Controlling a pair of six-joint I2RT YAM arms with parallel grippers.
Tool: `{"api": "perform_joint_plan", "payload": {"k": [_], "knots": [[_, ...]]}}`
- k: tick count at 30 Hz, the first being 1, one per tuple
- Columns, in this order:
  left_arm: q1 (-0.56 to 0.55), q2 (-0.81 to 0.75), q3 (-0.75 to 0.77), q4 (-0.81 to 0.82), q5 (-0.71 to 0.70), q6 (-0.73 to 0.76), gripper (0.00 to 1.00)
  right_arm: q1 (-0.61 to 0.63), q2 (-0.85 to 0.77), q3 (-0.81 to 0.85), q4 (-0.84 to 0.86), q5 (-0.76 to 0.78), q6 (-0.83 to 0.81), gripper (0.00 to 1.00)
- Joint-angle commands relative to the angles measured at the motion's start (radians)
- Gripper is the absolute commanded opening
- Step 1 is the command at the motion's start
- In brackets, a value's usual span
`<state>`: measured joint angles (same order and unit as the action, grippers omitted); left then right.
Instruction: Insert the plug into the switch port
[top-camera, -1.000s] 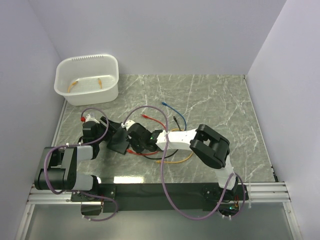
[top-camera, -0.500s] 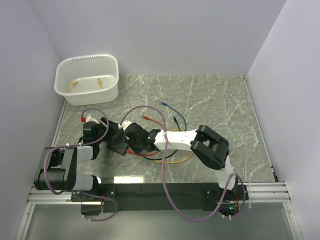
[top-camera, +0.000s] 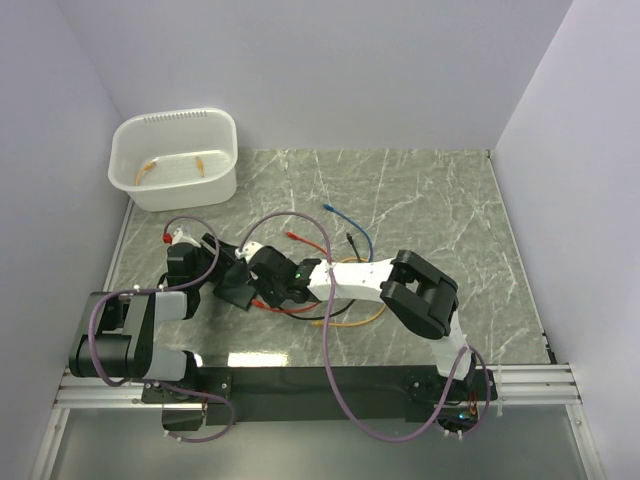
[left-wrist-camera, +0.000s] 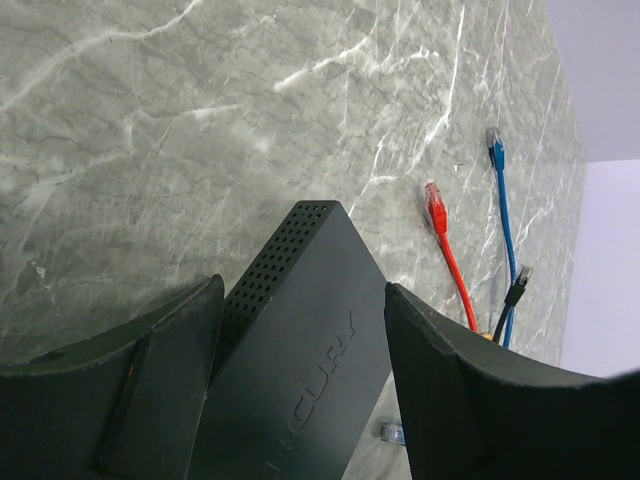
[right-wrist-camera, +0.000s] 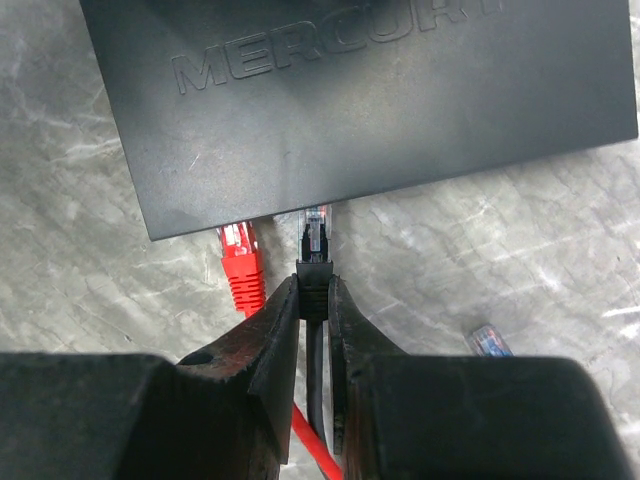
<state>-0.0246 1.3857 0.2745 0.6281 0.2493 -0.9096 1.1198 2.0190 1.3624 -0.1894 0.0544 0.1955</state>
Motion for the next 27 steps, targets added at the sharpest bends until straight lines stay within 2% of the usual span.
{"api": "perform_joint_plan", "payload": {"k": [1,14,20,27], "knots": [[-0.031,0.022,-0.017,-0.03,0.054,-0.003,0.71,0.011,-0.014,-0.005,0.237,-0.03,-0.039,0.0],[-0.035,0.022,-0.018,-0.03,0.058,0.0,0.7,0.009,-0.002,-0.029,0.347,-0.021,-0.097,0.0],[-0.04,0.032,-0.02,-0.022,0.061,0.0,0.7,0.008,-0.075,-0.117,0.467,-0.002,-0.122,0.0],[-0.041,0.033,-0.018,-0.024,0.059,0.002,0.7,0.015,-0.06,-0.079,0.467,0.002,-0.162,0.0]]}}
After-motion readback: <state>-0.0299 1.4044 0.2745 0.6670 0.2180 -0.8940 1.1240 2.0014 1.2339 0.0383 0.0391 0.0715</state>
